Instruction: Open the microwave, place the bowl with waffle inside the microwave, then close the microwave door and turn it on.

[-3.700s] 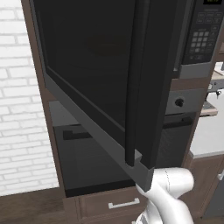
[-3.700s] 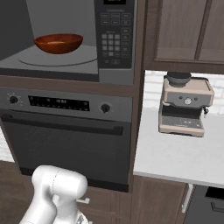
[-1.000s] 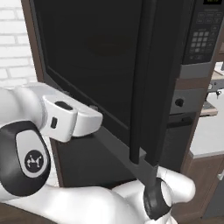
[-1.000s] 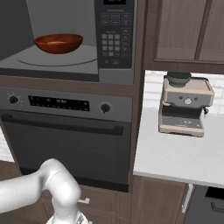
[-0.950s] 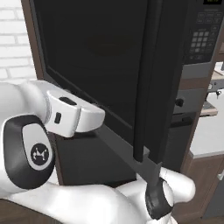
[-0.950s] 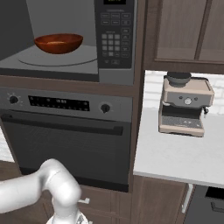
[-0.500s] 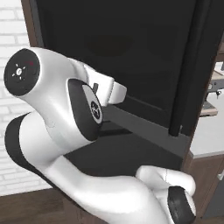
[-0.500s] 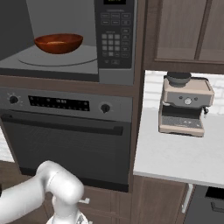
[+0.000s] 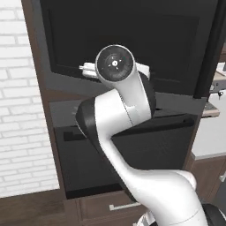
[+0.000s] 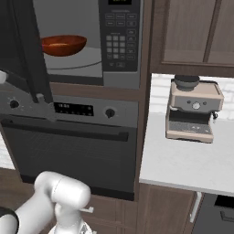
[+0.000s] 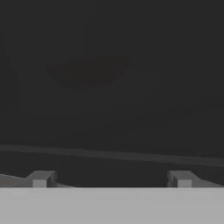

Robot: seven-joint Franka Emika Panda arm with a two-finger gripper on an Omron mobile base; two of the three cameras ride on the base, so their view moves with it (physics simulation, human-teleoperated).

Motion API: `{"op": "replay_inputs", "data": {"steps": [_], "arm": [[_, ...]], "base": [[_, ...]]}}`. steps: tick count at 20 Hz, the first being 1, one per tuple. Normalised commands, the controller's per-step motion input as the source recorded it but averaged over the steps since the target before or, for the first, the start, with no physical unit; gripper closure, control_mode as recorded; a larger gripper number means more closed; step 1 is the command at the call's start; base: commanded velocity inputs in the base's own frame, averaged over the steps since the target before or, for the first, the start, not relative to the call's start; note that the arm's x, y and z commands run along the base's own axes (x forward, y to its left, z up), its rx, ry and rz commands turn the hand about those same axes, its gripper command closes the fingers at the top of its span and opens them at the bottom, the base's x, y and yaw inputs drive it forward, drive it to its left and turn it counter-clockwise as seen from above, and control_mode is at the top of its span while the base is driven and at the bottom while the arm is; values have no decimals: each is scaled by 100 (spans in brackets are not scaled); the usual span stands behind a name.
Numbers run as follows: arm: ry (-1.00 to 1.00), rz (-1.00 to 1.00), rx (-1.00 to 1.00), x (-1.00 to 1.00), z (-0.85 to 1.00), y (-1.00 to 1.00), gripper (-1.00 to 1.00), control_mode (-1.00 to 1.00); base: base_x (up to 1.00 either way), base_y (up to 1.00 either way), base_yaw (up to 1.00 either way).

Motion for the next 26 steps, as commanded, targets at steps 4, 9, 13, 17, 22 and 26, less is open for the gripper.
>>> {"op": "replay_inputs", "data": {"steps": [4,9,13,17,22,26], "arm": [[0,25,0,91,-14,-47,-100,-100],[0,20,0,85,-1,-38,-100,-100],[1,15,0,57,0,-31,-100,-100],[0,1,0,3,0,-2,-100,-100],[0,0,0,35,0,0,-100,-100],[2,0,0,92,0,0,-100,-100]], "base": [[0,0,0],[0,0,0],[0,0,0],[0,0,0],[0,0,0],[0,0,0]]}}
